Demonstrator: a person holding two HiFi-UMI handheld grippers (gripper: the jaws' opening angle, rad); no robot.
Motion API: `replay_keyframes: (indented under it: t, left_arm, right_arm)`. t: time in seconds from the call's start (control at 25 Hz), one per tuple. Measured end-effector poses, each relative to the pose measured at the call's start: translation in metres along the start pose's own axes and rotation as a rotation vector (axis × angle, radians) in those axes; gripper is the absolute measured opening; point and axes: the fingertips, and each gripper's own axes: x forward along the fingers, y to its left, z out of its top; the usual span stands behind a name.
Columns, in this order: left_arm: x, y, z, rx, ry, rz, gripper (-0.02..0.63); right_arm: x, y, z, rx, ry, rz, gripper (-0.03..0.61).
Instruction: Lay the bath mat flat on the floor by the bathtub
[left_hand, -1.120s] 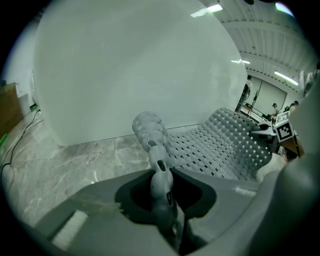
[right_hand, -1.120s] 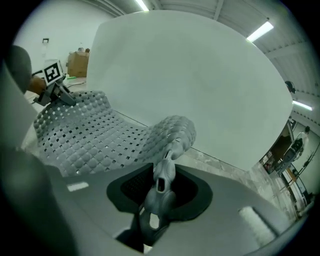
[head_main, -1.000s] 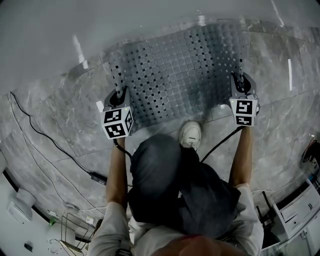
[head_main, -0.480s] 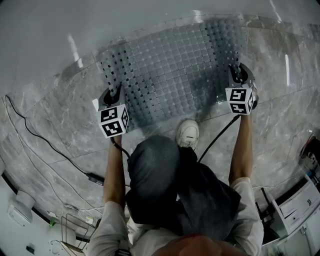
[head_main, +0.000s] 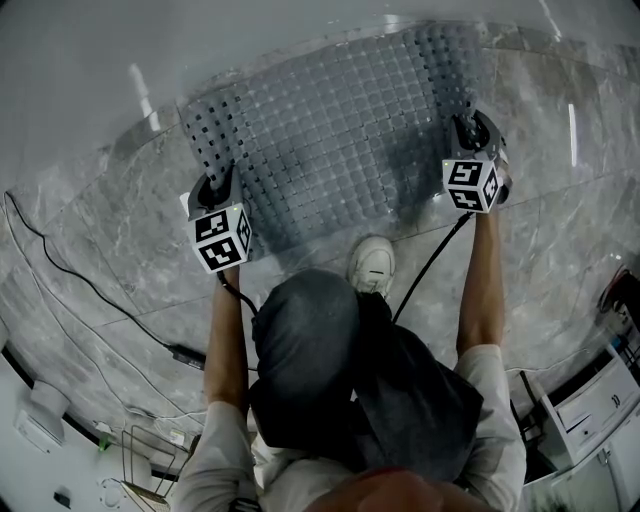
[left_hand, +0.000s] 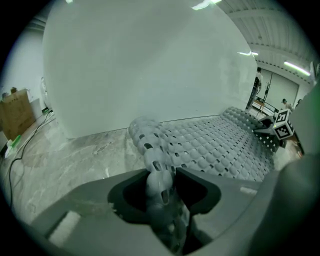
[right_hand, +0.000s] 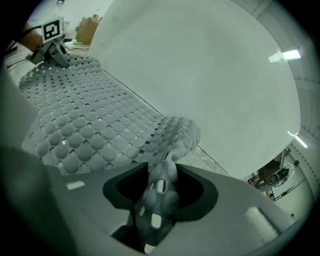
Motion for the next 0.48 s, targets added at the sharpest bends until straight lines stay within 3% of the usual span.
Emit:
replay_keyframes:
  t: [0.32,0.48]
  left_arm:
    - [0.003,0.005,-0.001,0.001,0.013,0.014,0.172]
    - [0.002,0.005,0.001,0.009,0.013,0.019,0.173]
  right_arm:
    - [0.01,-0.007,-0.011,0.072,0.028,-0.017,0.242]
    - [0.01,-0.01,-0.01,-0.005,0.032,-0.076,0.298]
